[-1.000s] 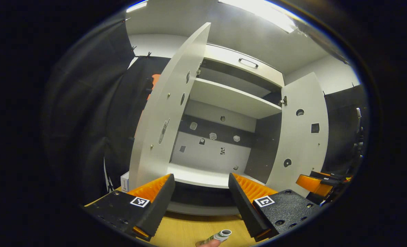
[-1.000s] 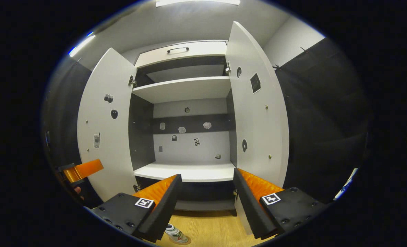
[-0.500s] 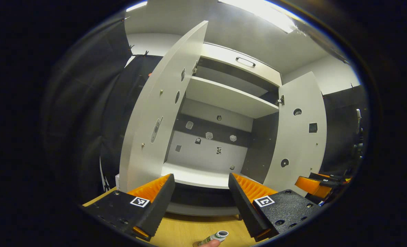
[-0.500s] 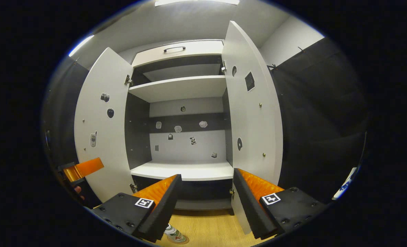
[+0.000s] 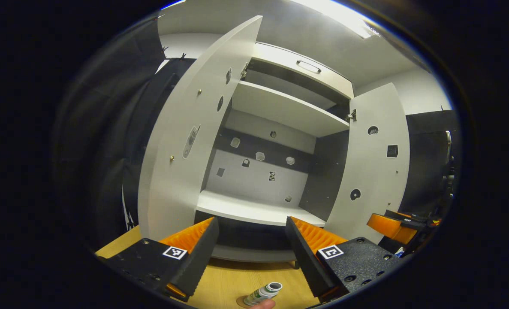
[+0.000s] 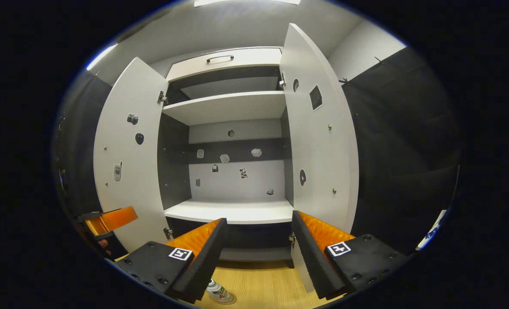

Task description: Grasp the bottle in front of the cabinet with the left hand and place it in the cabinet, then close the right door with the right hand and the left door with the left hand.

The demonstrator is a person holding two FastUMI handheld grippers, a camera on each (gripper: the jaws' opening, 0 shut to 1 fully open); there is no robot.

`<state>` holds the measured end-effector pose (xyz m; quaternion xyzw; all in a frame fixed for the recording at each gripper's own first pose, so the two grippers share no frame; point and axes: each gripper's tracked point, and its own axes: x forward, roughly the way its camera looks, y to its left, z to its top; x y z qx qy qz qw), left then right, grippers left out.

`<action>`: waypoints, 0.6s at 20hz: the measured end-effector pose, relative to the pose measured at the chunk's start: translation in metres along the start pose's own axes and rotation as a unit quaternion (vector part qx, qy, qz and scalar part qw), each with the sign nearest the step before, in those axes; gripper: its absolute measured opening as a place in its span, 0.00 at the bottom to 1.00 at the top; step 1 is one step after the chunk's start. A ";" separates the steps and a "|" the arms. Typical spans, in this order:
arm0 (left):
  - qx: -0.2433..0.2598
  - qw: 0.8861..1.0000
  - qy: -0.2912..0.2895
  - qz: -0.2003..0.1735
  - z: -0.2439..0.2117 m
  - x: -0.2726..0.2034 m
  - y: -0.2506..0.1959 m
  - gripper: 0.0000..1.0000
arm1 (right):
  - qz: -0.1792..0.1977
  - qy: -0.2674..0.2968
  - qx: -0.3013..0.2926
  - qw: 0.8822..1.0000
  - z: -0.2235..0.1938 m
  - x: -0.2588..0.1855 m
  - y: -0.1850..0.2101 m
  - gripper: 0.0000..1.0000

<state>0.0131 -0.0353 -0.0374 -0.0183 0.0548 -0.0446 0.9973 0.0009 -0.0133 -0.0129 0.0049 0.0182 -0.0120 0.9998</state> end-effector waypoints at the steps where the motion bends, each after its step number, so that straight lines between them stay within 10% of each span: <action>1: 0.002 1.000 0.008 -0.022 -0.005 0.004 -0.015 0.96 | 0.002 0.004 0.007 1.000 -0.004 0.000 0.001 0.98; 6: 0.014 0.984 0.133 -0.114 -0.126 0.016 -0.060 0.96 | -0.005 0.000 0.011 1.000 -0.003 -0.007 -0.004 0.98; 12: 0.083 0.954 0.274 -0.085 -0.289 -0.010 -0.029 0.96 | -0.028 0.004 -0.011 1.000 -0.003 -0.010 -0.025 0.98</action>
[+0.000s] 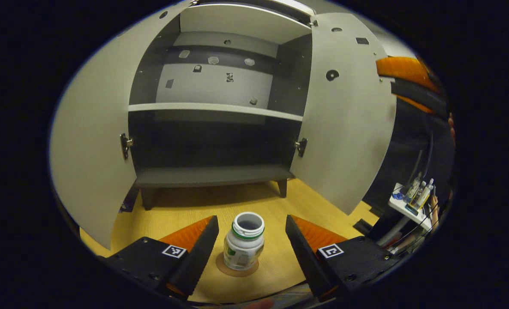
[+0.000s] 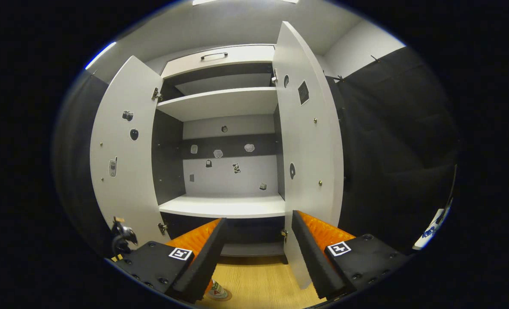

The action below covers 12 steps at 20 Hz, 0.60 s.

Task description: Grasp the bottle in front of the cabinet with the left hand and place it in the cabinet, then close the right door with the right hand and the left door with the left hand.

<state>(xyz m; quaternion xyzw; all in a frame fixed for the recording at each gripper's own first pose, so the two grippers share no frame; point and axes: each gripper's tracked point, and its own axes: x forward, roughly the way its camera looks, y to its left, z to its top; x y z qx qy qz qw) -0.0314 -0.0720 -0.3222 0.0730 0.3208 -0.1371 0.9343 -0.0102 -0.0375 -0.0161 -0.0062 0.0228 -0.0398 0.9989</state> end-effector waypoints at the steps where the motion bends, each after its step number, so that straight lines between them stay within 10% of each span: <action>1: -0.001 1.000 0.016 0.001 -0.013 0.001 0.002 0.96 | -0.001 0.003 -0.001 1.000 -0.002 -0.001 -0.003 0.98; 9: -0.048 0.996 0.074 0.010 -0.065 0.030 0.015 0.96 | -0.015 -0.003 -0.001 1.000 0.000 -0.010 -0.013 0.98; 12: -0.042 0.997 0.060 0.035 -0.056 0.026 0.025 0.75 | -0.018 -0.005 0.002 1.000 0.001 -0.013 -0.016 0.89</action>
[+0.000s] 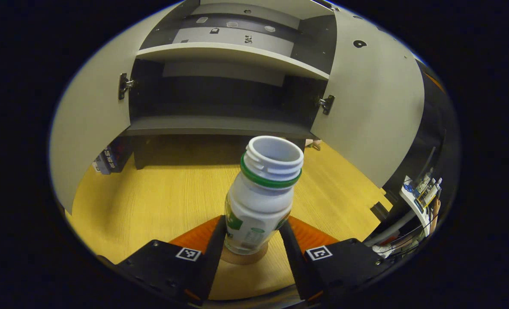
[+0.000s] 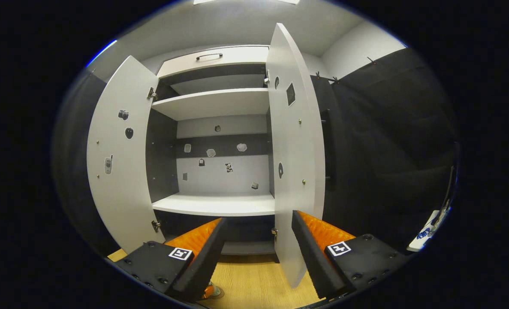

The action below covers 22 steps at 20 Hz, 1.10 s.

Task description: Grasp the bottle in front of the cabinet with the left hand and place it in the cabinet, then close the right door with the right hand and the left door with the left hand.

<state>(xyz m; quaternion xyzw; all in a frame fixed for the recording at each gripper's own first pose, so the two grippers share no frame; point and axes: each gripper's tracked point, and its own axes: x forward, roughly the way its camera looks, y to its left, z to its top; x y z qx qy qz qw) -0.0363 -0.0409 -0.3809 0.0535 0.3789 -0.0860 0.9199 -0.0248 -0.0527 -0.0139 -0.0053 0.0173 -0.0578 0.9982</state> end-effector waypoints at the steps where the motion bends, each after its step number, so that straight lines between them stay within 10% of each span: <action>1: 0.012 1.000 -0.019 0.003 0.012 -0.007 -0.001 0.72 | -0.002 -0.001 0.001 1.000 0.001 0.000 -0.001 0.89; 6: 0.074 0.985 -0.155 -0.009 0.143 -0.060 -0.026 0.72 | -0.010 -0.007 0.008 1.000 0.005 -0.001 -0.008 0.89; 13: -0.007 0.962 -0.270 -0.038 0.378 -0.102 -0.020 0.71 | -0.034 -0.027 0.005 0.999 0.017 -0.012 -0.030 0.98; 22: 0.044 0.984 -0.171 0.003 0.487 0.039 0.007 0.71 | -0.067 -0.019 -0.007 0.998 0.017 -0.036 -0.050 0.98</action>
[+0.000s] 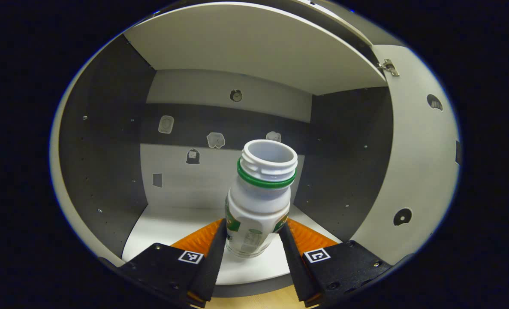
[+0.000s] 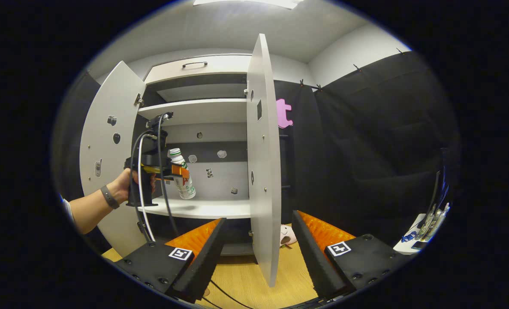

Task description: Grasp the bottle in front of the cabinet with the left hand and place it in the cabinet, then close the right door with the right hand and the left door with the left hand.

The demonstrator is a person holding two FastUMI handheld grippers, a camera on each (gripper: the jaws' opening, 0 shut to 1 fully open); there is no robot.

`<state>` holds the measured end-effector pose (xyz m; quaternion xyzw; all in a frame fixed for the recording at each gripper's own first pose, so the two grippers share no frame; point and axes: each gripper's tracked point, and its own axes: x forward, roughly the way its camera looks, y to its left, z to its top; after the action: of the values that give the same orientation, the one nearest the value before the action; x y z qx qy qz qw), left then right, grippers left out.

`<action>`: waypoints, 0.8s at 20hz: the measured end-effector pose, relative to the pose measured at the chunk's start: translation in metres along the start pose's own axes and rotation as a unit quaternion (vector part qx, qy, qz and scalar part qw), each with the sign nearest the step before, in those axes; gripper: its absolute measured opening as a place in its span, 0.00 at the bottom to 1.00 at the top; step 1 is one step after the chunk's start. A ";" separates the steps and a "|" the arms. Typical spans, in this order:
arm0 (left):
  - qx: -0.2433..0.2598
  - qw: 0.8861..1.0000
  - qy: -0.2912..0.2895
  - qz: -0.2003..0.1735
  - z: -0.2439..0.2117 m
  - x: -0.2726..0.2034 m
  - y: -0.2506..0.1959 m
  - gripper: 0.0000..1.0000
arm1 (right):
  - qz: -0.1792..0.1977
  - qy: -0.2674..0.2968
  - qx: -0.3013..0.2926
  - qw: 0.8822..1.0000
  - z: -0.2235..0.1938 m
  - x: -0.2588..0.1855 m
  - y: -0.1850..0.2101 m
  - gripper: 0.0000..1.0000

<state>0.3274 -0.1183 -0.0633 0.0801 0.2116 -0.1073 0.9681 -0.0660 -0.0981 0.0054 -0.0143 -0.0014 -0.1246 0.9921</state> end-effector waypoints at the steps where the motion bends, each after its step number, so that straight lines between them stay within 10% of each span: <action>1: 0.010 1.000 0.021 0.002 -0.004 0.012 0.000 0.71 | -0.007 0.000 0.000 1.000 0.000 -0.002 -0.004 0.98; 7: 0.004 0.994 0.111 -0.007 -0.046 0.059 -0.003 0.71 | -0.046 -0.001 0.008 0.999 0.002 -0.016 -0.033 0.98; 16: -0.024 0.994 0.100 0.027 -0.047 0.069 0.009 0.76 | -0.073 0.008 0.036 0.997 -0.009 -0.022 -0.056 0.89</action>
<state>0.3728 -0.1120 -0.1342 0.0724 0.3078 -0.0675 0.9463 -0.1010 -0.1474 -0.0018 0.0227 0.0010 -0.1969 0.9802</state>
